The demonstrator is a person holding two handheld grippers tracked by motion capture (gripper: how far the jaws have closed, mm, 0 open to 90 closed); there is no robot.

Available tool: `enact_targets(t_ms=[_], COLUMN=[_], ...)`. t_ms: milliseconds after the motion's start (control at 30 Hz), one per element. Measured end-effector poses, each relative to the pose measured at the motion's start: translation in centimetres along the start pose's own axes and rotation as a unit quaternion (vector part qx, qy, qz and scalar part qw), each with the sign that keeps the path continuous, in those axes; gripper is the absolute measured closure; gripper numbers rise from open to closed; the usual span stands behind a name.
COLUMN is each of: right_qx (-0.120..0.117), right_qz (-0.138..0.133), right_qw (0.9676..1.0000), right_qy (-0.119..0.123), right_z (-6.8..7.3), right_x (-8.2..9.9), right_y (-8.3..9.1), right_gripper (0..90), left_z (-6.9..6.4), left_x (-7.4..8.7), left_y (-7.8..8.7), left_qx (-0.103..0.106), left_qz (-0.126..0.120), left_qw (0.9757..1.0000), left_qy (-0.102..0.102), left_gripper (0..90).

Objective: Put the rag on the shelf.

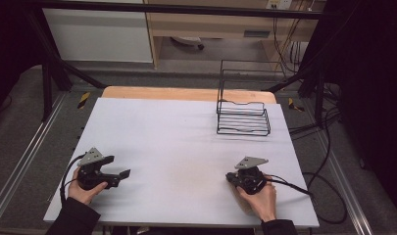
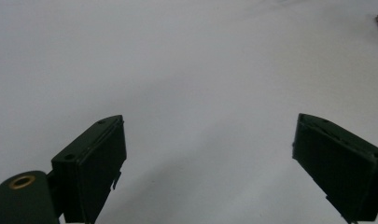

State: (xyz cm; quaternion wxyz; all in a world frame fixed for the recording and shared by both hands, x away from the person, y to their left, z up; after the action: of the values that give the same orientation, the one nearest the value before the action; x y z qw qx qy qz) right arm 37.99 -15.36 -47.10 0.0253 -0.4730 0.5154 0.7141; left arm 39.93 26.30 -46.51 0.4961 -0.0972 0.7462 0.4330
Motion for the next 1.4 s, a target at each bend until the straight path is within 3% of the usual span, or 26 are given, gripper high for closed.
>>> enact_targets(t_ms=[433,833,1033,1167,1300,1400], right_qx=[-0.019,-0.022,-0.016,-0.024,-0.026,-0.019], right_qz=[-0.013,-0.004,0.000,-0.022,-0.061,-0.068], right_qw=[0.9996,0.9990,0.9987,0.9988,0.9972,0.9971], right_qy=[-0.015,-0.038,-0.049,-0.038,-0.034,-0.028], right_z=[0.6,2.1,2.1,2.1,1.6,0.9], right_x=[-3.2,-6.9,-7.4,-7.6,-8.6,-8.7], right_y=[-2.1,-7.4,-9.2,-8.8,-6.5,-5.1], right_gripper=[86.9,86.8,85.8,72.3,47.5,40.5], left_z=[0.0,0.0,0.0,-0.1,-0.1,-0.1], left_x=[0.1,0.1,0.1,0.1,0.1,0.1], left_y=[-0.1,-0.2,-0.2,-0.2,-0.2,-0.2], left_qx=[0.000,0.001,0.002,0.003,0.002,0.002], left_qz=[0.005,0.006,0.007,0.007,0.007,0.007], left_qw=[1.0000,1.0000,1.0000,1.0000,1.0000,1.0000], left_qy=[-0.001,-0.001,-0.001,-0.001,0.000,0.000], left_gripper=[9.9,9.9,9.9,9.8,9.9,9.5])
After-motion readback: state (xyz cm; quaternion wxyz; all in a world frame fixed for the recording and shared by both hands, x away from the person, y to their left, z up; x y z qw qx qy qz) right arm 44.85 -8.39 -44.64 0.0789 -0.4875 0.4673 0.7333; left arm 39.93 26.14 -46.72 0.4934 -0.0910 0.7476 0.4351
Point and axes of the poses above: each handheld gripper's, and its own axes: y roughly backward along the jaws, x roughly out of its underside, z roughly to its left, the point moved 6 cm from there along -y, roughly forward along the jaws, and after that the axes turned 2 degrees about x, right-handed, at the moved point
